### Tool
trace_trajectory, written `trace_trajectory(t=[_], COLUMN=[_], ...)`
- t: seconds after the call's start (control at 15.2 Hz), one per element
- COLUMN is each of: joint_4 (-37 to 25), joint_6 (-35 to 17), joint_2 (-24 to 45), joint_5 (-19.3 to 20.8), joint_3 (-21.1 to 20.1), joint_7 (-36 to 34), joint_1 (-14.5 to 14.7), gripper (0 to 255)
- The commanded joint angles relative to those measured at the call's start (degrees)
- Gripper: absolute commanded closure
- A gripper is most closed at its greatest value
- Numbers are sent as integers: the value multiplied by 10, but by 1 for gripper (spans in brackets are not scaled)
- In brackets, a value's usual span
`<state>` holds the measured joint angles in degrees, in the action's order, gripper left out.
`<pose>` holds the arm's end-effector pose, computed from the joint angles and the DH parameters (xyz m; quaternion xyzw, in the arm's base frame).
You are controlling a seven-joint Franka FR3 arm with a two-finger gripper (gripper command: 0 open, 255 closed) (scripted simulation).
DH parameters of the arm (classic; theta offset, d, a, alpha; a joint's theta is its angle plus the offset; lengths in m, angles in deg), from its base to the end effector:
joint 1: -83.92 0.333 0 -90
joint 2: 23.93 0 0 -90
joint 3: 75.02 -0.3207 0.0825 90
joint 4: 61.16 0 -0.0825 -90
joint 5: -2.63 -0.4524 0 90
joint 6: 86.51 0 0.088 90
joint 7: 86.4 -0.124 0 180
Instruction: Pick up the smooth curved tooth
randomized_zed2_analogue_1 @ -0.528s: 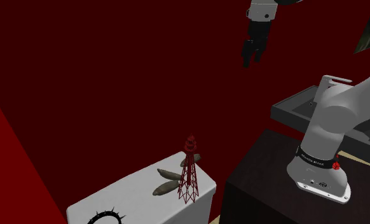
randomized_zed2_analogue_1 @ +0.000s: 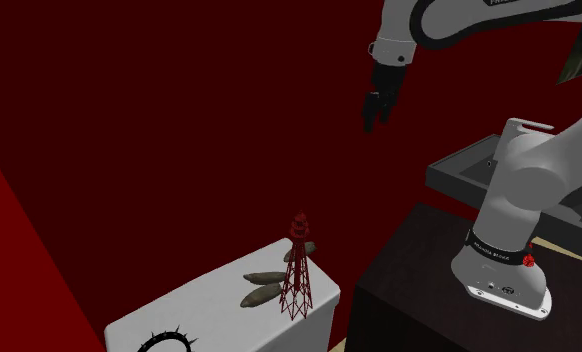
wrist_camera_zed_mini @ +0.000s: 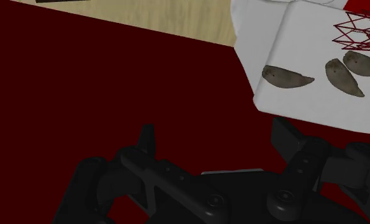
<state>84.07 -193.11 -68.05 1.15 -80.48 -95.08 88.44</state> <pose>0.3894 0.0713 0.4980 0.9987 -0.0036 0.0494 0.0134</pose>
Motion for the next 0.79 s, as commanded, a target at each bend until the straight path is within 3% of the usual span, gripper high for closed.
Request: trace_trajectory(t=[0.0, 0.73], joint_4=[17, 83], joint_6=[-43, -316], joint_2=[13, 157], joint_5=[-10, -45], joint_3=[-12, -85], joint_7=[-3, -16], joint_1=[12, 66], gripper=[0, 0])
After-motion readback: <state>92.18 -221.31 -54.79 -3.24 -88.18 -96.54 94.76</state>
